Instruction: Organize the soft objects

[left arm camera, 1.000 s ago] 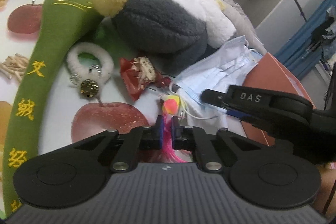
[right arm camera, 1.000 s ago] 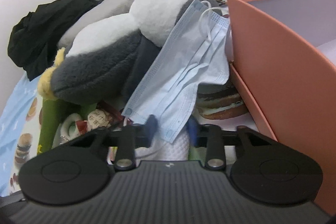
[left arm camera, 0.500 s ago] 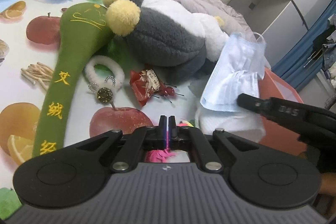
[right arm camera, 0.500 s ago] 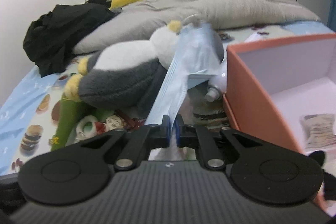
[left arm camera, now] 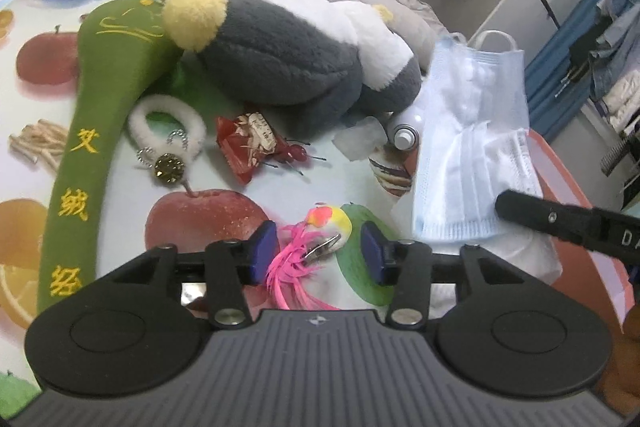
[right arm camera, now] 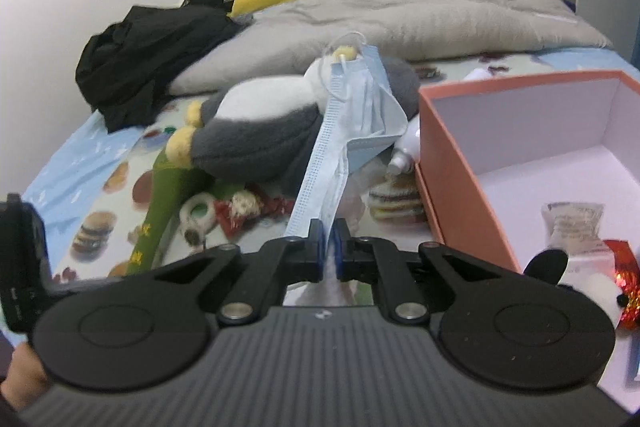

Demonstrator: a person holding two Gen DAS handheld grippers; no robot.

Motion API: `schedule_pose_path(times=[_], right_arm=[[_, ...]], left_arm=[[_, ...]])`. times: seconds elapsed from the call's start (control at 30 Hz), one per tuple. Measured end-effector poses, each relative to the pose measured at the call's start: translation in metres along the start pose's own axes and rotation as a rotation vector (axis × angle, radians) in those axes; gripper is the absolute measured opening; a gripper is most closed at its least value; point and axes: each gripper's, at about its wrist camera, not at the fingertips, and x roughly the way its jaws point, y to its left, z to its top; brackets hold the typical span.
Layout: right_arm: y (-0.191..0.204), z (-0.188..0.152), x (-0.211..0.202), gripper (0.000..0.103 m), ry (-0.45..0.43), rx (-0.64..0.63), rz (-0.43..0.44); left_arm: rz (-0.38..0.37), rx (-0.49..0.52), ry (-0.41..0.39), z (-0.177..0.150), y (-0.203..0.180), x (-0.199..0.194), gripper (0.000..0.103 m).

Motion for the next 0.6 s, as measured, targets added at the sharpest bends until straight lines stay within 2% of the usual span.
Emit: schedule_pose_path(times=[0.17, 0.33, 0.37, 0.4, 0.57, 0.6], right_arm=[[0.001, -0.015, 0.008, 0.01, 0.076, -0.012, 0.005], [0.0, -0.024, 0.008, 0.011, 0.119, -0.014, -0.004], [0.001, -0.025, 0.008, 0.011, 0.124, -0.023, -0.003], [0.002, -0.026, 0.008, 0.012, 0.126, -0.035, 0.001], [0.017, -0.032, 0.009, 0.017, 0.168, -0.107, 0.045], [0.02, -0.034, 0.009, 0.024, 0.167, -0.126, 0.05]], left_arm=[[-0.011, 0.02, 0.021, -0.003, 0.001, 0.017, 0.054], [-0.033, 0.04, 0.001, -0.005, 0.001, 0.025, 0.052], [-0.035, 0.038, -0.001, -0.004, 0.001, 0.026, 0.047], [-0.036, 0.038, 0.001, -0.004, 0.001, 0.028, 0.035], [-0.031, 0.027, -0.011, -0.001, 0.005, 0.024, 0.025], [-0.024, 0.025, -0.016, 0.0, 0.006, 0.022, 0.023]])
